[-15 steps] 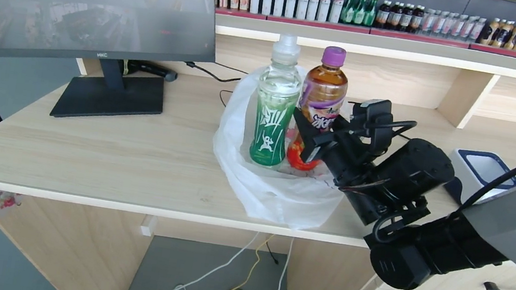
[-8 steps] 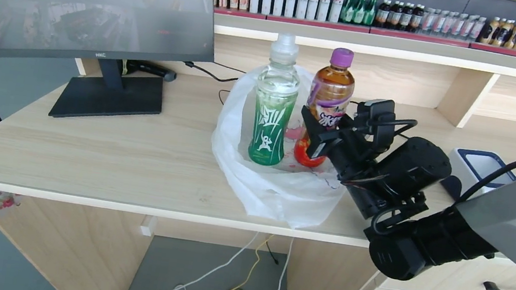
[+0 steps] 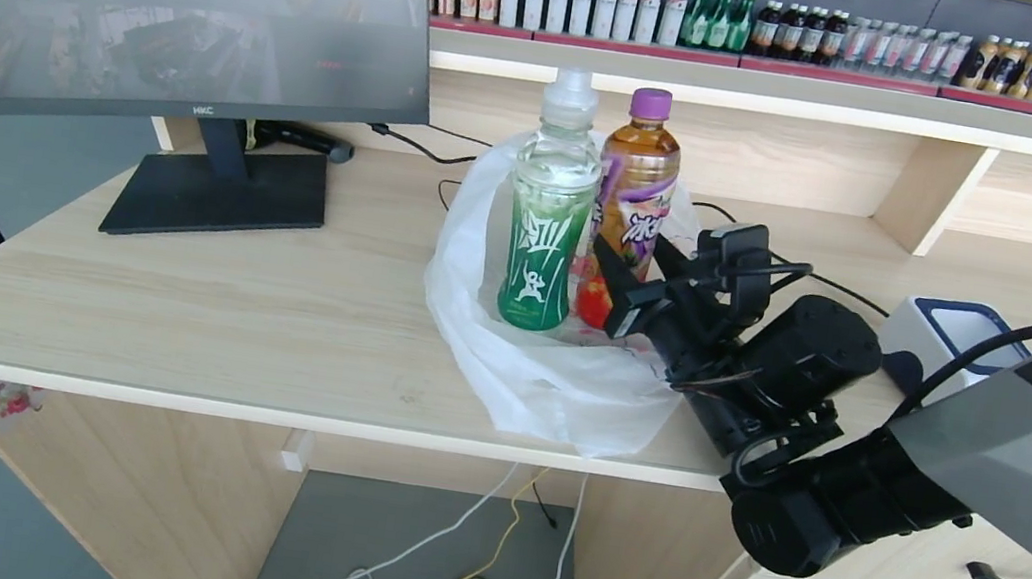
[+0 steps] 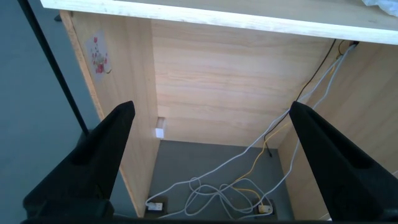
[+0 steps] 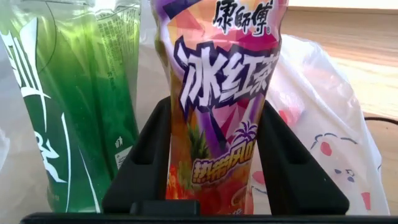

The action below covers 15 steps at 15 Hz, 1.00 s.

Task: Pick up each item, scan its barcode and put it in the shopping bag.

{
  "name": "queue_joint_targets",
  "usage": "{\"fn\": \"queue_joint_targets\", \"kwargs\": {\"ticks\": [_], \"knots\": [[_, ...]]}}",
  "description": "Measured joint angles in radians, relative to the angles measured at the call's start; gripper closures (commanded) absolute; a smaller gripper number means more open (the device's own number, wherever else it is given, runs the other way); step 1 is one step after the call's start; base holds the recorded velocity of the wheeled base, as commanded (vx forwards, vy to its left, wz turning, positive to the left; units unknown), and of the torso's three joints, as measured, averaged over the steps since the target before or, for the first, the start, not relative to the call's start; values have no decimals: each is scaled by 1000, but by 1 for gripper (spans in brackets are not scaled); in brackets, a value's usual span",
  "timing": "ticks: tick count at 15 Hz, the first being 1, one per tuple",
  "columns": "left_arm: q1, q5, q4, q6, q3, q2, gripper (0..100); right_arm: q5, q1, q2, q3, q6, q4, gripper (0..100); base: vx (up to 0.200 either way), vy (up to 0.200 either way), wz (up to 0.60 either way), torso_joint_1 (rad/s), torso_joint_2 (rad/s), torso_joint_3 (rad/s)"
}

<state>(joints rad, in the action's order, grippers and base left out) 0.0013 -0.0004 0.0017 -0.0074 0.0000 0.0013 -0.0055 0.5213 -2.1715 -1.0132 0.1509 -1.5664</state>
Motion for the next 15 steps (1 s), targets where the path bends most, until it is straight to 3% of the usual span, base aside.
{"fn": "queue_joint_targets", "kwargs": {"ticks": [15], "knots": [[0, 0, 0, 0, 0, 0, 0, -1, -2, 16, 52, -2, -1, 100, 0, 0, 0, 0, 0, 0]]}}
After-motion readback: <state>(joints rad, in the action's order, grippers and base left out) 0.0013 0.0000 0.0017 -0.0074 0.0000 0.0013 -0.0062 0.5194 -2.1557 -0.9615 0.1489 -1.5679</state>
